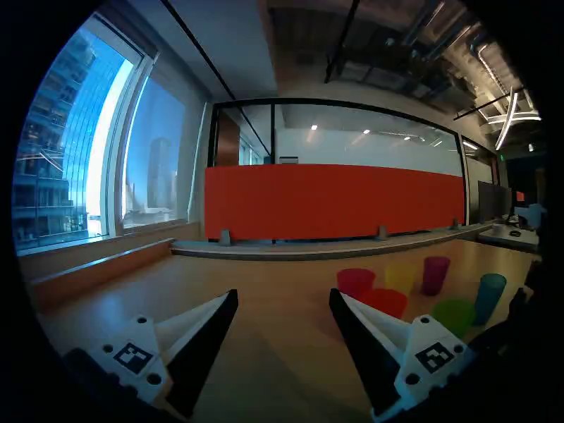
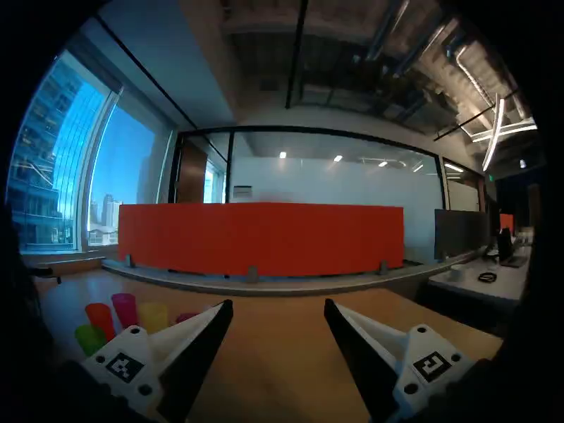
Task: Pour water
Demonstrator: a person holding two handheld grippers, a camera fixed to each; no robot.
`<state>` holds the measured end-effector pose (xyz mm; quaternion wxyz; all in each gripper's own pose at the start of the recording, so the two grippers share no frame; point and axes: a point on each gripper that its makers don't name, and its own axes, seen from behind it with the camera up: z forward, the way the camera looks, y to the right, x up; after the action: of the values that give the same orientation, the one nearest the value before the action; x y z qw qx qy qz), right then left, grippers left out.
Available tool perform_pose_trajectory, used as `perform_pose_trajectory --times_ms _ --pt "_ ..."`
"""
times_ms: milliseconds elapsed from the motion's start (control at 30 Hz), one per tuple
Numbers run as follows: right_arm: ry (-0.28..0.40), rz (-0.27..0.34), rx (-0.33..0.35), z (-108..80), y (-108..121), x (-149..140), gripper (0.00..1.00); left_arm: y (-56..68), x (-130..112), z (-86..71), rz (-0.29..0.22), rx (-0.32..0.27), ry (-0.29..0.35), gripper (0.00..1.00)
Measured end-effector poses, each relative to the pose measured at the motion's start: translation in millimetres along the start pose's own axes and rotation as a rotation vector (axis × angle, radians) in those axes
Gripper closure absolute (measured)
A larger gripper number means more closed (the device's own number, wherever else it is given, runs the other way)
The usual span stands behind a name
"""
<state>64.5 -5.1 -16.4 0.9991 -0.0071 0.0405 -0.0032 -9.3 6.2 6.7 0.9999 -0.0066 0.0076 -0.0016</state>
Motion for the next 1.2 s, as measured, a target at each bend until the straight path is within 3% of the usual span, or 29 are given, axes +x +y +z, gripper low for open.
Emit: perform_pose_trajectory --times_ms 600,1200 --pt "-0.017 0.039 0.020 7.4 1.5 -34.4 0.00 0.4 -0.3 -0.1 0.000 0.000 0.000 0.04" --pt "-0.043 0.028 0.020 11.3 5.3 -52.4 0.00 0.6 -0.3 0.0 0.000 0.000 0.000 0.04"
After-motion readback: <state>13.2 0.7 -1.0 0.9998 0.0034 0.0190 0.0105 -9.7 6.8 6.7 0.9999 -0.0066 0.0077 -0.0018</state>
